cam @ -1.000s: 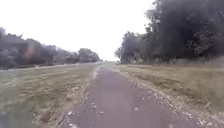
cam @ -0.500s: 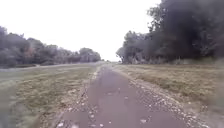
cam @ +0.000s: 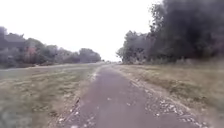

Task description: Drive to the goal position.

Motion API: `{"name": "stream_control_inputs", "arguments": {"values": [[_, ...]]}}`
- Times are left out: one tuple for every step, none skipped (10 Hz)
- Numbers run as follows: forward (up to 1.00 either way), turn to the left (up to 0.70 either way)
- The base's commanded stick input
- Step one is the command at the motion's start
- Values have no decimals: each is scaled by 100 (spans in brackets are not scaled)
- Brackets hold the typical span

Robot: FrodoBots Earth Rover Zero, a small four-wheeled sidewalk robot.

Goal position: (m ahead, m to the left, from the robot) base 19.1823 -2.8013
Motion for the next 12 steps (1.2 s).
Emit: {"name": "stream_control_inputs", "arguments": {"values": [[60,1],[60,1],[60,1],[60,1],[60,1],[60,1],[60,1],[60,1],[60,1],[60,1],[60,1],[60,1]]}}
